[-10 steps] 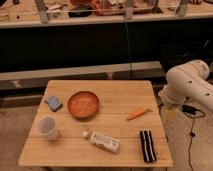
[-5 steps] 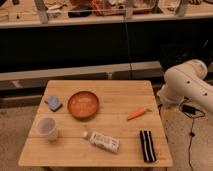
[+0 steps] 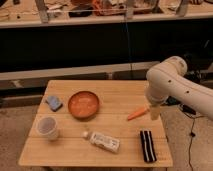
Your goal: Place the ceramic cup in the ceramic bowl
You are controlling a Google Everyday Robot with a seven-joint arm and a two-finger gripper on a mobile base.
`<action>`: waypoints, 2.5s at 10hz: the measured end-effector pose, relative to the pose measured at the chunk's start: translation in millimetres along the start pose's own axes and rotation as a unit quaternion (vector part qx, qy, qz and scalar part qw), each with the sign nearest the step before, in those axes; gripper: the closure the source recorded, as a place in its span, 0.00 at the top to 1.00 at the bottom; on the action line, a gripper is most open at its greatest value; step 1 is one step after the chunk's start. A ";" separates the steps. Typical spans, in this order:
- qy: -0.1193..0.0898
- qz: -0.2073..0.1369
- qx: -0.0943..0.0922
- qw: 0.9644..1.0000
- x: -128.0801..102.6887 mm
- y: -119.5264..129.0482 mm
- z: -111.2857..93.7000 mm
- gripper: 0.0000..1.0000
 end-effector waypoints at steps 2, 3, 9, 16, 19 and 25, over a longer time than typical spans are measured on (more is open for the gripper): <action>0.001 -0.027 0.008 1.000 -25.3 -10.8 -2.3 0.80; 0.002 -0.040 0.013 0.999 -39.7 -17.3 -3.4 0.80; 0.008 -0.106 0.039 0.994 -92.2 -41.9 -11.0 0.80; 0.000 -0.179 0.069 0.981 -154.1 -63.2 -17.6 0.80; -0.006 -0.209 0.082 0.974 -168.1 -69.7 -16.8 0.80; -0.024 -0.278 0.102 0.955 -222.9 -74.5 -17.7 0.80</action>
